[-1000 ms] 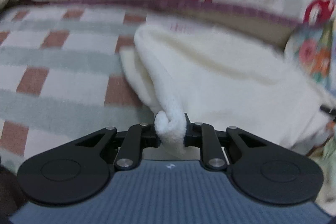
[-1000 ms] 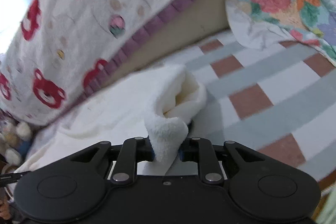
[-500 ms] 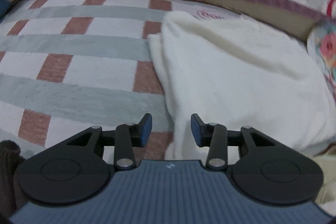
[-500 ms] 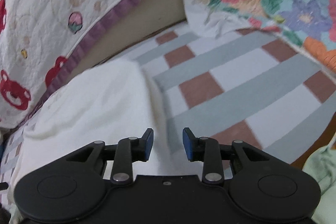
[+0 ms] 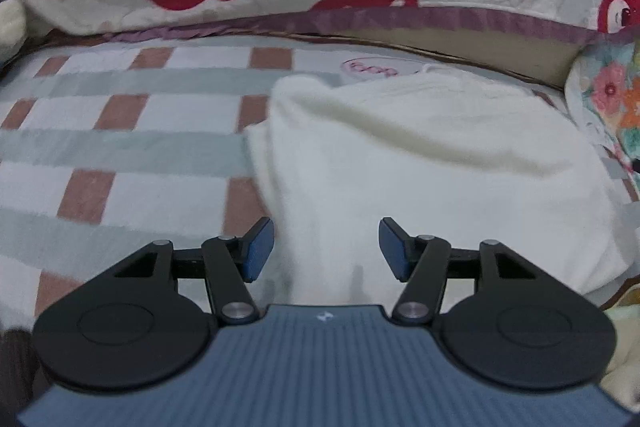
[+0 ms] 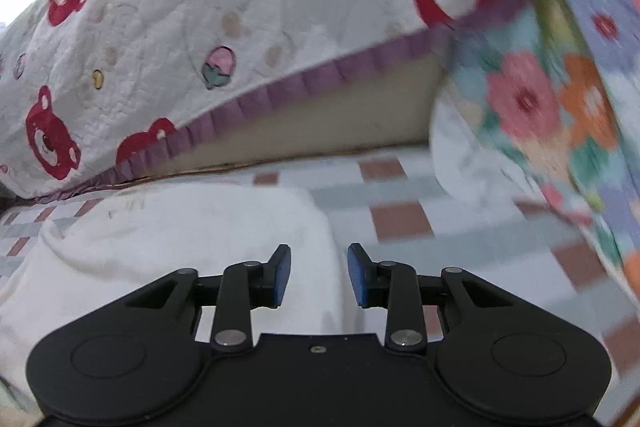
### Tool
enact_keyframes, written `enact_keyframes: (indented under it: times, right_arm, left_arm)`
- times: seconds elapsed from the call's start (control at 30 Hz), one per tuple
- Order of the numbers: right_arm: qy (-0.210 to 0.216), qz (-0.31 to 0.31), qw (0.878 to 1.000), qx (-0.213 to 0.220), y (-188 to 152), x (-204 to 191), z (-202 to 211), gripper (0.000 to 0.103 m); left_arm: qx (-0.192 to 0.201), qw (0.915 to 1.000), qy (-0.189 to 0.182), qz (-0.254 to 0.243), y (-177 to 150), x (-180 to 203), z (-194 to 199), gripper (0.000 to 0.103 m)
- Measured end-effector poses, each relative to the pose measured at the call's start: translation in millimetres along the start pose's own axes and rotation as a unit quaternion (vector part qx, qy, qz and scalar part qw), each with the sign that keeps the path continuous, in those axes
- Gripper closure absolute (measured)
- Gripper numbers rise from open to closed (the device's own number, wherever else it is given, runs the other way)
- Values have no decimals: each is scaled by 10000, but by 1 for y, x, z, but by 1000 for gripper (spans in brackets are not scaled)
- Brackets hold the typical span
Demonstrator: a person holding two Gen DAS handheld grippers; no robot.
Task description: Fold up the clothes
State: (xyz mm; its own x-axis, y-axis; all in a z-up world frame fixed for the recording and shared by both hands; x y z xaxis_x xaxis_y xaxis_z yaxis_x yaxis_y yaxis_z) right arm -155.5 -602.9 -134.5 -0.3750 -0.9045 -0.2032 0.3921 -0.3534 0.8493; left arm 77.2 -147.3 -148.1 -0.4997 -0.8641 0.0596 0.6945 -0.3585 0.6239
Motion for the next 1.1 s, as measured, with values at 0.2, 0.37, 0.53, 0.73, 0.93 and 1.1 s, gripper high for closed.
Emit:
enact_keyframes:
  times: [0.2,0.37,0.53,0.73,0.93,1.1]
  right_arm:
    - [247,519,9976,-392,38,-19,-60,60]
    - [375,597,9932,-927,50,-25,-102,57]
    - [559,491,9824,-1714,46,-19,-122,47]
    - [726,-380,9795,-1840,44,7,-144,39]
    - [933,-1592,9658,-1824,40,26,-169,39]
    - [1031,-1450,9641,-1972,36,12,-184,39]
  left_arm:
    - [590,9951,475,-641,66,29,-30,46]
    - [356,9968,542,-471,45,20,-81,46]
    - [177,9996,205,117,27,-14,-108,46]
    - [209,9986,-187,460,27,-28,-112,46]
    - [37,9973,-536,494,15,-31,-121,46]
    - [82,9992,-366,157,13,-26,-128,46]
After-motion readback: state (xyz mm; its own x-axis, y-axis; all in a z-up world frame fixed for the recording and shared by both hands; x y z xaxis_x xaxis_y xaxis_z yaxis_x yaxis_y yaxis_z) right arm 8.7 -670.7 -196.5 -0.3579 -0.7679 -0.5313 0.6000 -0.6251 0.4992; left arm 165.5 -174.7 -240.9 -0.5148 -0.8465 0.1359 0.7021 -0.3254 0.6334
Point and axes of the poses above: each gripper's, at about its wrist camera, not at the fingertips, and z roughly against the way its jaws point, x to its right, y to its top, the point moved 9 cm from there along -z, roughly the way its jaws point, and after that the axes turned 7 degrees about y, right-handed, at the moved point
